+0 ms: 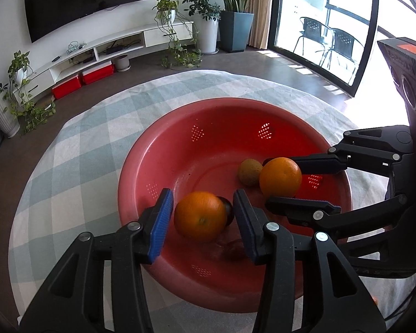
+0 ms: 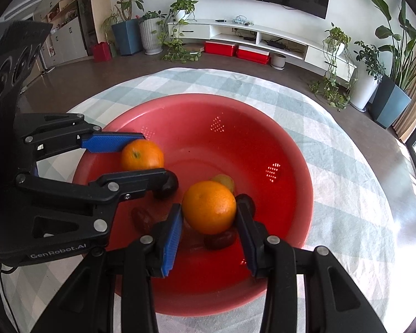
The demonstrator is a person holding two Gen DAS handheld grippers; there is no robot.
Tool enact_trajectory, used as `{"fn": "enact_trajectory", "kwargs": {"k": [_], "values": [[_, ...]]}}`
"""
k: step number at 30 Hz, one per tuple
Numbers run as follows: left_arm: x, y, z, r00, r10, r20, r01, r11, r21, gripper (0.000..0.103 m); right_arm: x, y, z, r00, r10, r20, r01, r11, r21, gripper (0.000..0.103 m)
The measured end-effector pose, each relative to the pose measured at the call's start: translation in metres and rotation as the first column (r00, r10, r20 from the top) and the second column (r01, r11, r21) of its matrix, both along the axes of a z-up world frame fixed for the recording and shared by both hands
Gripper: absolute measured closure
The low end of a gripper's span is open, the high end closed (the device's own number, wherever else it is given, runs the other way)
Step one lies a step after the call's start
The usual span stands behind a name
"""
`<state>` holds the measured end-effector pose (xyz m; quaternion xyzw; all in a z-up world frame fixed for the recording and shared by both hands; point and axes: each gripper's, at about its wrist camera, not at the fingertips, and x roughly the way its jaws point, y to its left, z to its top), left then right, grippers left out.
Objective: Organize fruits
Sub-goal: 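Lower into the bowl and open the left tool while the right tool releases its orange, then withdraw both open tools from the bowl back toward the remaining fruit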
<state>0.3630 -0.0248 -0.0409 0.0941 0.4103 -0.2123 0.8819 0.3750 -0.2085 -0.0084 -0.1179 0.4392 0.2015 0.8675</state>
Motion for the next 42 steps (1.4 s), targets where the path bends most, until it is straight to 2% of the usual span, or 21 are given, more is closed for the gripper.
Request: {"fn": "enact_trajectory", "kwargs": {"k": [7, 10, 13, 15, 17, 21, 22, 29, 34, 38, 42], "values": [[-0.004, 0.000, 0.002, 1.000, 0.001, -0.005, -0.001, 1.000, -0.006, 0.057, -0.001, 0.001, 0.002, 1.000, 0.004, 0.000, -0.004, 1.000, -0.010, 0.060], [-0.007, 0.004, 0.006, 1.000, 0.013, 0.004, -0.012, 1.000, -0.020, 0.054, 0.000, -0.002, 0.003, 1.000, -0.014, 0.014, 0.014, 1.000, -0.011, 0.047], [-0.011, 0.009, 0.010, 1.000, 0.023, 0.009, -0.022, 0.999, -0.034, 0.050, -0.003, -0.004, 0.006, 1.000, -0.013, 0.021, 0.013, 1.000, 0.001, 0.043], [-0.017, 0.012, 0.014, 0.999, 0.030, 0.018, -0.029, 0.998, -0.048, 0.045, -0.006, -0.005, 0.007, 1.000, -0.013, 0.028, 0.013, 1.000, -0.001, 0.041], [-0.026, 0.015, 0.021, 0.999, 0.029, 0.036, -0.026, 0.997, -0.072, 0.021, -0.010, -0.008, 0.009, 0.999, -0.016, 0.033, 0.016, 1.000, 0.004, 0.041], [-0.051, 0.016, 0.037, 0.996, 0.025, 0.082, -0.017, 0.995, -0.101, 0.007, -0.024, -0.017, 0.020, 0.998, -0.029, 0.051, 0.027, 0.999, 0.042, 0.035], [-0.058, 0.017, 0.041, 0.996, 0.027, 0.091, -0.017, 0.994, -0.108, 0.001, -0.028, -0.021, 0.023, 0.997, -0.040, 0.060, 0.037, 0.998, 0.053, 0.029], [-0.122, 0.016, 0.054, 0.991, 0.005, 0.130, 0.010, 0.993, -0.118, 0.000, -0.078, -0.062, 0.040, 0.987, -0.131, 0.092, 0.110, 0.972, 0.206, 0.012], [-0.176, 0.011, 0.046, 0.992, -0.008, 0.125, 0.024, 0.991, -0.130, 0.000, -0.120, -0.086, 0.035, 0.978, -0.195, 0.069, 0.168, 0.943, 0.289, 0.010], [-0.210, 0.012, 0.033, 0.996, 0.018, 0.083, -0.004, 0.986, -0.164, 0.000, -0.151, -0.097, 0.025, 0.972, -0.232, 0.035, 0.208, 0.922, 0.326, 0.009], [-0.239, 0.008, 0.017, 0.999, 0.023, 0.033, -0.018, 0.988, -0.157, 0.000, -0.179, -0.099, 0.017, 0.967, -0.253, 0.021, 0.233, 0.917, 0.323, 0.009]]}}
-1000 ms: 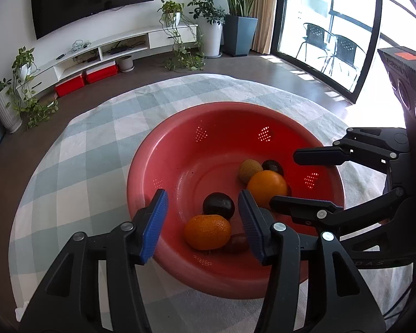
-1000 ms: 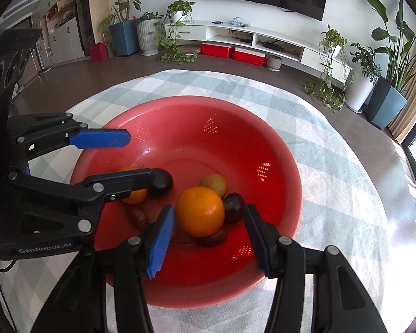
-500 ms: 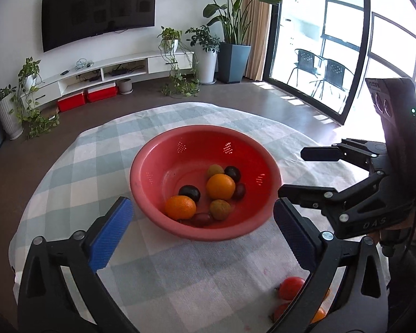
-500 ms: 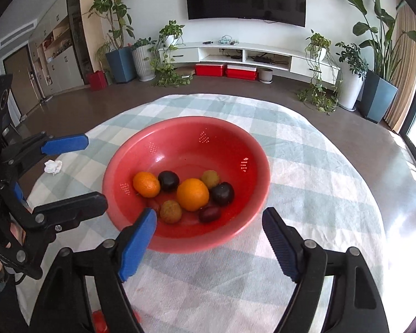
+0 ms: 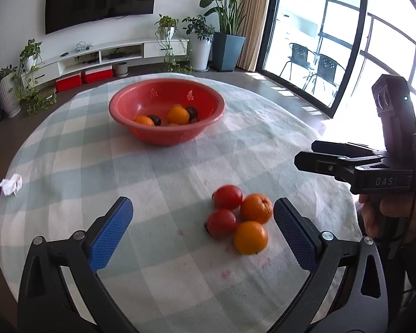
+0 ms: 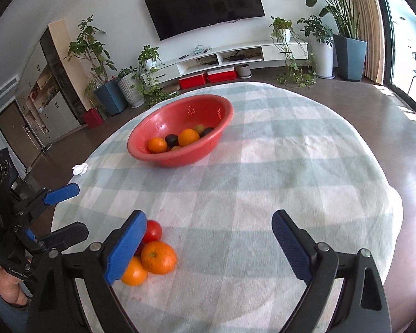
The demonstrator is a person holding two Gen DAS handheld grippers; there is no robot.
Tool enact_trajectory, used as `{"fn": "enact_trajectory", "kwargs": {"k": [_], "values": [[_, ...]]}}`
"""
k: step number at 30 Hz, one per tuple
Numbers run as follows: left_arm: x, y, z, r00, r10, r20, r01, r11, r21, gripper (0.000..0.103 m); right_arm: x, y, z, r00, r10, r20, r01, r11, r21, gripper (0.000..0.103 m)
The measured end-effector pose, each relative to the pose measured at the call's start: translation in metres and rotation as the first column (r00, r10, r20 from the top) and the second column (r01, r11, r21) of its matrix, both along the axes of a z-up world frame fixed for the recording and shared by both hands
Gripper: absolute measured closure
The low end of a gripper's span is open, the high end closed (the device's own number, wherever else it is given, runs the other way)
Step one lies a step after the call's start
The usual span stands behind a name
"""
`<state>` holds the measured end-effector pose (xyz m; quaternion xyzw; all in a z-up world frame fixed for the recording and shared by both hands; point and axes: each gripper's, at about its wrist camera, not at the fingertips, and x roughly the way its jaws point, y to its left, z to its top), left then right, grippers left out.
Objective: Organize fruits
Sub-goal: 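Withdraw both open tools from the bowl back toward the remaining fruit, then grasp an orange with the left tool while the right tool approaches another orange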
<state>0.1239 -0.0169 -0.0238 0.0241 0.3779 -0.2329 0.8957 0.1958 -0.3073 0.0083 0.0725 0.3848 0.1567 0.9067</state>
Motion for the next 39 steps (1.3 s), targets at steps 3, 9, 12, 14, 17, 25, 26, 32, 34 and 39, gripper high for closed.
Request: {"fn": "enact_trajectory", "kwargs": {"k": [3, 9, 12, 14, 17, 25, 26, 32, 34, 39], "values": [[-0.015, -0.004, -0.011, 0.999, -0.003, -0.043, 0.002, 1.000, -0.024, 0.000, -0.016, -0.002, -0.005, 1.000, -0.015, -0.007, 0.015, 1.000, 0.007, 0.009], [-0.030, -0.016, -0.023, 0.997, 0.017, -0.069, -0.018, 1.000, -0.013, 0.000, -0.032, -0.003, -0.012, 0.999, -0.032, -0.027, 0.033, 0.999, 0.020, 0.009], [-0.031, -0.024, -0.023, 0.999, 0.008, -0.051, -0.008, 1.000, 0.005, 0.000, -0.040, 0.000, -0.015, 0.999, -0.036, -0.031, 0.036, 0.999, -0.001, 0.009], [-0.030, -0.029, -0.025, 0.998, 0.004, -0.055, -0.003, 1.000, 0.017, 0.000, -0.044, 0.000, -0.016, 0.999, -0.040, -0.033, 0.040, 0.999, -0.002, 0.009], [-0.027, -0.035, -0.030, 0.998, 0.000, -0.068, 0.002, 1.000, 0.028, 0.001, -0.047, -0.001, -0.015, 0.999, -0.040, -0.026, 0.040, 0.999, 0.007, 0.009], [-0.021, -0.047, -0.039, 0.997, -0.014, -0.077, 0.018, 0.999, 0.051, 0.002, -0.052, -0.001, -0.014, 0.999, -0.044, -0.024, 0.045, 0.999, 0.008, 0.009], [-0.020, -0.049, -0.040, 0.997, -0.016, -0.080, 0.020, 0.998, 0.053, 0.005, -0.052, -0.001, -0.014, 0.999, -0.045, -0.022, 0.045, 0.999, 0.007, 0.009], [-0.014, -0.057, -0.048, 0.994, -0.032, -0.103, 0.038, 0.997, 0.060, 0.033, -0.053, 0.000, -0.013, 0.999, -0.044, -0.022, 0.044, 0.999, 0.006, 0.009], [-0.012, -0.058, -0.051, 0.994, -0.028, -0.106, 0.035, 0.997, 0.069, 0.037, -0.055, -0.001, -0.012, 0.999, -0.042, -0.018, 0.042, 0.999, 0.004, 0.009], [-0.007, -0.055, -0.055, 0.992, -0.021, -0.123, 0.029, 0.998, 0.063, 0.060, -0.056, -0.001, -0.011, 0.999, -0.041, -0.017, 0.041, 0.999, 0.003, 0.009]]}}
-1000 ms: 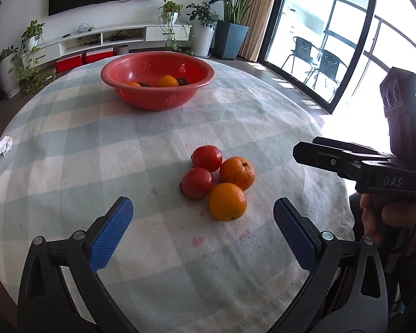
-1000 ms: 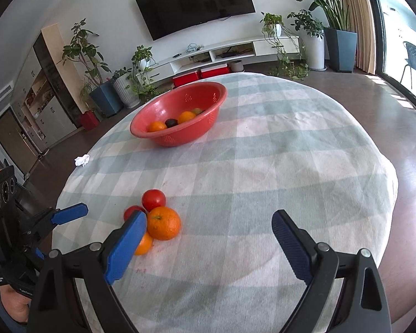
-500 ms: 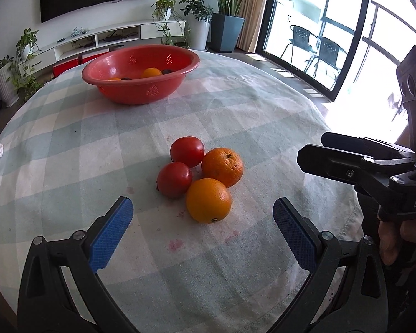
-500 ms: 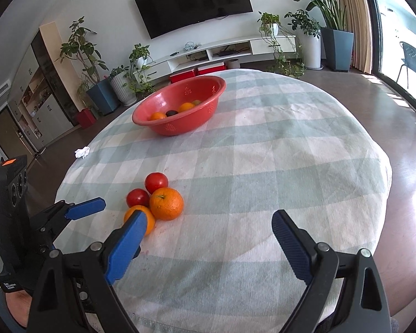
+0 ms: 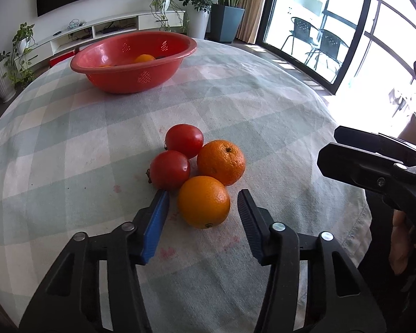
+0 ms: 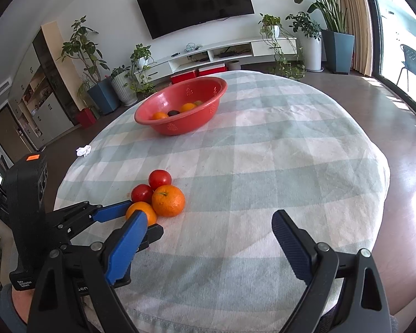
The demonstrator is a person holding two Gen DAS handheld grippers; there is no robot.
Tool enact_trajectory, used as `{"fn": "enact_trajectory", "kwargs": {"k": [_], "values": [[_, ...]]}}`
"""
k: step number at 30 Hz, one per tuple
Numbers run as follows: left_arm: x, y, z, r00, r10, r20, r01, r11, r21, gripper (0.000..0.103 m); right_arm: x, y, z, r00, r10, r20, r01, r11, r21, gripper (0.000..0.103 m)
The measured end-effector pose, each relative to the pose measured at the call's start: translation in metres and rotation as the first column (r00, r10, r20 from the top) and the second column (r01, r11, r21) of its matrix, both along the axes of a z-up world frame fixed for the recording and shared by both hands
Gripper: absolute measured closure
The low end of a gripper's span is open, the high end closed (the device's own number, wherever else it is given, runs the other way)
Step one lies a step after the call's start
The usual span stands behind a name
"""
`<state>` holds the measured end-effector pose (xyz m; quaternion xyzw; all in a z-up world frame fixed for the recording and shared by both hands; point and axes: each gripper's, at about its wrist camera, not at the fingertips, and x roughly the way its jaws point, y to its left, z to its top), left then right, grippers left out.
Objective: Organize fruits
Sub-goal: 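Grasp an orange with the left tool while the right tool approaches another orange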
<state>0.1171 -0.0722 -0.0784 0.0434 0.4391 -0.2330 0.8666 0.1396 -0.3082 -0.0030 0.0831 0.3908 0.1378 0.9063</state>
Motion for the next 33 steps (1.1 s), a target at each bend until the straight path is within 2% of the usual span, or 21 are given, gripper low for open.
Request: {"fn": "enact_trajectory", "kwargs": {"k": [1, 6, 17, 24, 33], "values": [[0.001, 0.000, -0.001, 1.000, -0.001, -0.002, 0.001, 1.000, -0.001, 0.067, 0.000, 0.000, 0.000, 1.000, 0.000, 0.000, 0.000, 1.000, 0.000, 0.009], [0.000, 0.000, -0.001, 1.000, -0.010, 0.006, 0.010, 1.000, 0.005, 0.068, -0.002, 0.002, 0.000, 1.000, 0.007, -0.002, -0.007, 1.000, -0.009, 0.011], [-0.010, 0.015, 0.006, 1.000, -0.004, 0.019, 0.005, 0.999, -0.037, 0.069, 0.003, 0.011, -0.002, 1.000, 0.029, -0.011, -0.029, 0.999, -0.046, 0.014], [-0.021, 0.034, 0.012, 1.000, 0.018, 0.015, -0.017, 0.998, -0.067, 0.069, 0.013, 0.033, -0.011, 0.995, 0.099, -0.032, -0.102, 0.989, -0.103, 0.018], [-0.028, 0.058, 0.009, 0.998, 0.056, 0.001, -0.056, 0.993, -0.099, 0.069, 0.034, 0.066, -0.023, 0.973, 0.222, -0.059, -0.230, 0.952, -0.200, 0.029]]}}
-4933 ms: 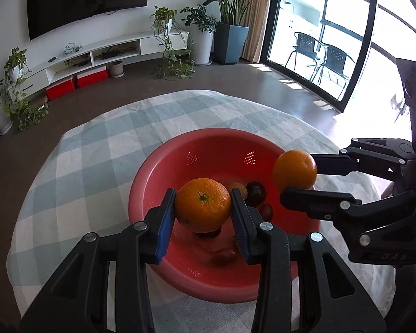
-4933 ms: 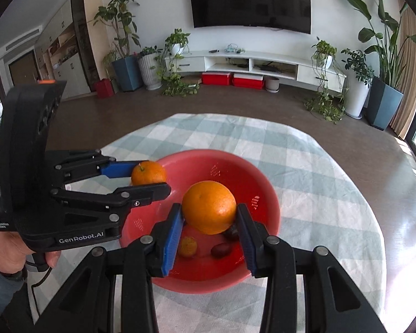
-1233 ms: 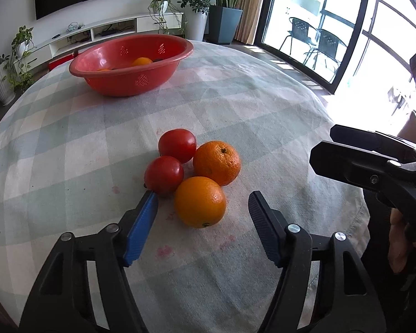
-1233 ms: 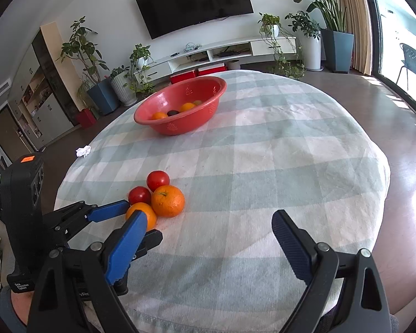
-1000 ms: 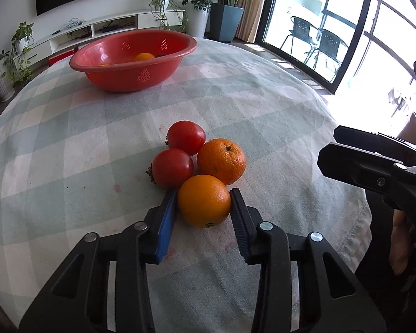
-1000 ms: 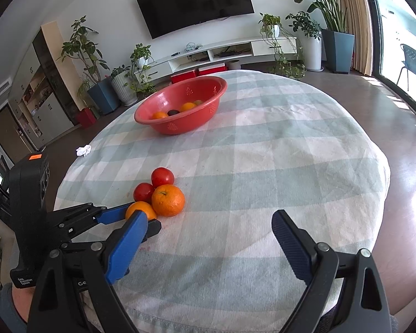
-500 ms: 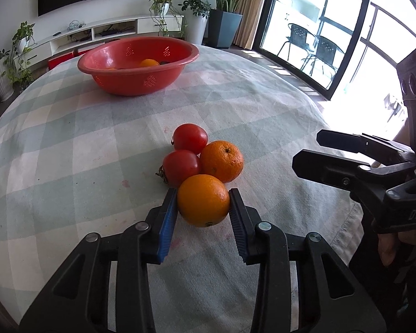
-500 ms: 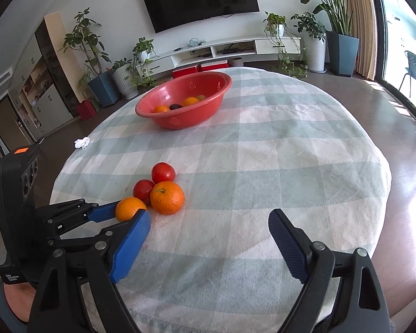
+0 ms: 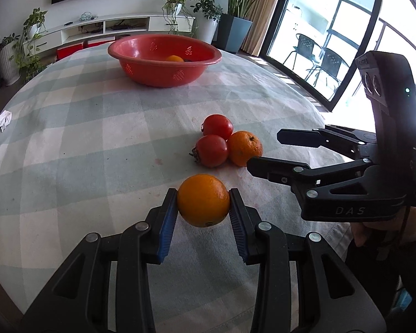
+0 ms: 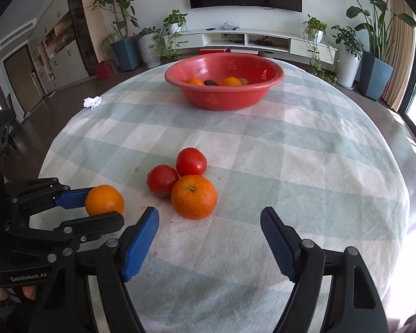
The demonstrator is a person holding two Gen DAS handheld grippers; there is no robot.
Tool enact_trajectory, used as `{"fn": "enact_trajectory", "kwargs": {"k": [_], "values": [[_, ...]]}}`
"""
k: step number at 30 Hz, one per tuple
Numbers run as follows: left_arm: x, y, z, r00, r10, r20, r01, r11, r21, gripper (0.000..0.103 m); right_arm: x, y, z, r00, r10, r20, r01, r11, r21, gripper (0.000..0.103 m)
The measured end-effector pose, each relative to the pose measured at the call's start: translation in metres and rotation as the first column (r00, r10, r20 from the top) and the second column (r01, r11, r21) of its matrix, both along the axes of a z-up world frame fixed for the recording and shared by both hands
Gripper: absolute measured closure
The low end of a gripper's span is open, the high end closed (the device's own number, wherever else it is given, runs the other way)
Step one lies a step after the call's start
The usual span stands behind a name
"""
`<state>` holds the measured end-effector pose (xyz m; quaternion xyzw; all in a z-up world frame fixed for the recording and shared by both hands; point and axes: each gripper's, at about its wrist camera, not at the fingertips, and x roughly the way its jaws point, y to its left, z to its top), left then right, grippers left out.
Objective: Organize fruits
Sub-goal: 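Grasp an orange with the left tool while the right tool approaches another orange, then close the right tool on the orange while the left tool holds its orange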
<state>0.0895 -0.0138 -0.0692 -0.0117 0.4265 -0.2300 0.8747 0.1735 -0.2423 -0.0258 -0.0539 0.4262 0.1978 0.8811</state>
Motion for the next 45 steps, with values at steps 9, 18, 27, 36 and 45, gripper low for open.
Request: {"fn": "enact_trajectory", "kwargs": {"k": [9, 18, 27, 36, 45], "values": [[0.000, 0.006, -0.002, 1.000, 0.003, -0.005, -0.003, 1.000, -0.020, 0.069, 0.014, 0.011, -0.009, 0.997, 0.065, -0.037, -0.066, 0.998, -0.013, 0.041], [0.001, 0.008, -0.003, 1.000, 0.006, -0.009, -0.006, 1.000, -0.025, 0.069, 0.016, 0.014, -0.014, 0.995, 0.087, -0.040, -0.088, 0.996, -0.013, 0.051], [0.001, 0.007, -0.005, 1.000, 0.012, -0.011, -0.012, 1.000, -0.018, 0.069, 0.014, 0.011, -0.013, 0.996, 0.080, -0.039, -0.080, 0.997, 0.000, 0.061], [0.001, 0.007, -0.006, 1.000, 0.011, -0.009, -0.011, 1.000, -0.015, 0.069, 0.002, 0.006, -0.011, 0.997, 0.064, -0.041, -0.063, 0.998, 0.021, 0.061], [0.001, 0.008, -0.005, 1.000, 0.014, -0.005, -0.014, 1.000, -0.017, 0.069, -0.006, 0.002, -0.009, 0.997, 0.051, -0.050, -0.049, 0.998, 0.036, 0.061]]}}
